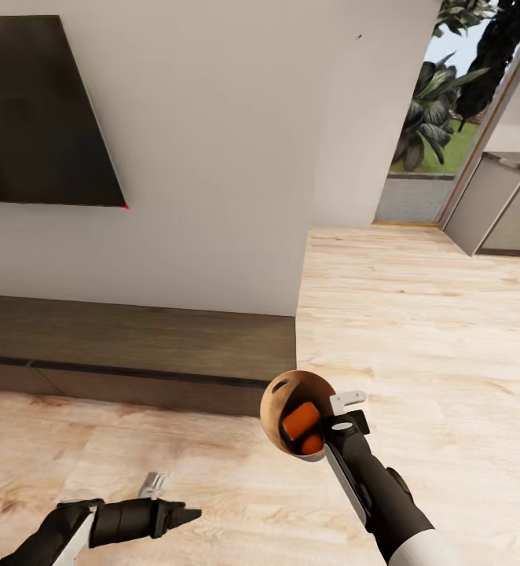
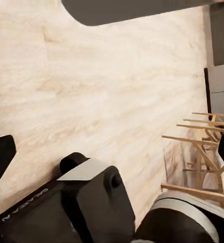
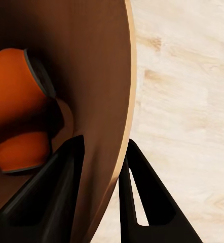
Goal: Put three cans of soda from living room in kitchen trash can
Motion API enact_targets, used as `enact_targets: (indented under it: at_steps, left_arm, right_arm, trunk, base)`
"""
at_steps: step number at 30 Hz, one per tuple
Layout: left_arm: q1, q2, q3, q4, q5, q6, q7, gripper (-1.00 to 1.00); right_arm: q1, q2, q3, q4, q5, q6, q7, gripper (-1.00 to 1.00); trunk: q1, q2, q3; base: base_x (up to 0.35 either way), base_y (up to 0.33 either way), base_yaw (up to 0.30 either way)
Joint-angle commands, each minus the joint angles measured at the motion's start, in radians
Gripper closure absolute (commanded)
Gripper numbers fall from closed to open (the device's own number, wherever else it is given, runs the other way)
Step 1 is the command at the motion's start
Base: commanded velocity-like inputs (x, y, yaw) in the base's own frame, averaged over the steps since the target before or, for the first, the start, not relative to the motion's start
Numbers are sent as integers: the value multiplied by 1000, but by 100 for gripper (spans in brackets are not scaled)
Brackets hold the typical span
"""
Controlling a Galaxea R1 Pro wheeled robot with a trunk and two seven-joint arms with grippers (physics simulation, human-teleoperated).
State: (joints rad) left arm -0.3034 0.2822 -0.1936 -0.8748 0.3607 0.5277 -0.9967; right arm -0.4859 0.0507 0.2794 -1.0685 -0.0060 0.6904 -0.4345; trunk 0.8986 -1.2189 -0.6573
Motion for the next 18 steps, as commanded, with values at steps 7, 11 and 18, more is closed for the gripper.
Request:
enact_targets:
  at_steps: [7, 11, 18]
  left_arm:
    - [0, 87, 15, 342, 8, -302, 0, -100]
    - [0, 95, 17, 350, 9, -310, -3, -100]
    - [0, 97, 18, 353, 9, -312, -3, -100]
  right_arm:
    - [0, 0, -3, -19, 5, 55, 0, 100]
    - [0, 0, -5, -60, 4, 103, 0, 100]
    - [0, 0, -6, -76, 3, 119, 0, 100]
  trunk:
    - [0, 0, 0]
    - [0, 0, 0]
    - [0, 0, 0]
  base:
    - [0, 0, 0]
    - [0, 0, 0]
    - [0, 0, 0]
